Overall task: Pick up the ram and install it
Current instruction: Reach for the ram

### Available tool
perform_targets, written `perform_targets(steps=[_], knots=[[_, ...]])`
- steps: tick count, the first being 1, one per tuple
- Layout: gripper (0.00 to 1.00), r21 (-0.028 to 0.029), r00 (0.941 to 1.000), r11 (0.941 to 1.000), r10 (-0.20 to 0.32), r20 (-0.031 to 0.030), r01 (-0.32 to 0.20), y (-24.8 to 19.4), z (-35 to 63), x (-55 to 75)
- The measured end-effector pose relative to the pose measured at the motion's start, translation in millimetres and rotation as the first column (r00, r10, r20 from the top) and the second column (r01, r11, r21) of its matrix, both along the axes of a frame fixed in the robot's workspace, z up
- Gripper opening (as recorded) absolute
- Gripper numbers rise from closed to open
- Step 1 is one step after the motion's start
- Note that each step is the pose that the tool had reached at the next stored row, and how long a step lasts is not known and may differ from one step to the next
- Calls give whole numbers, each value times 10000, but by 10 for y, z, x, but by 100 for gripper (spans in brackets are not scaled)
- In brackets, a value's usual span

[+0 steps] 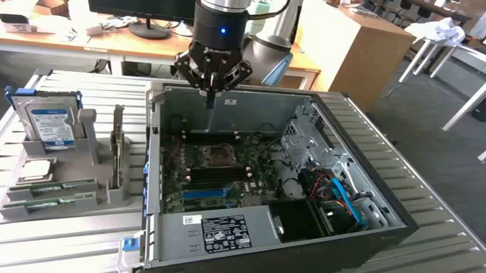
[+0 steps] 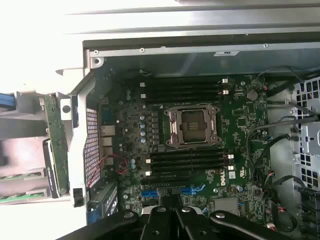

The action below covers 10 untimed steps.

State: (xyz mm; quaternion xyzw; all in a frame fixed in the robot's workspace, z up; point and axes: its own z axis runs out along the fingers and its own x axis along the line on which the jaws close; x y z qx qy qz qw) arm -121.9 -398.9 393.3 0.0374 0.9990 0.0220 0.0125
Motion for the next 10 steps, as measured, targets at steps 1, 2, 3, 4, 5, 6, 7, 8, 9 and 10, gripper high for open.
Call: perform_targets(steps=[1, 2, 3, 4, 5, 6, 7, 8, 9, 10], knots=[[10, 0, 10000, 10000, 0, 0, 0, 0, 0, 0], [10, 0, 10000, 10000, 0, 0, 0, 0, 0, 0], [10, 0, 10000, 10000, 0, 1, 0, 0, 0, 0], [10, 0, 10000, 10000, 0, 1, 0, 0, 0, 0], [10, 0, 10000, 10000, 0, 1, 0, 0, 0, 0], [10, 0, 10000, 10000, 0, 0, 0, 0, 0, 0], [10, 0, 10000, 10000, 0, 0, 0, 0, 0, 0], [10, 0, 10000, 10000, 0, 0, 0, 1, 0, -2], [10, 0, 10000, 10000, -1, 0, 1, 1, 0, -4], [10, 0, 10000, 10000, -1, 0, 1, 1, 0, -7]])
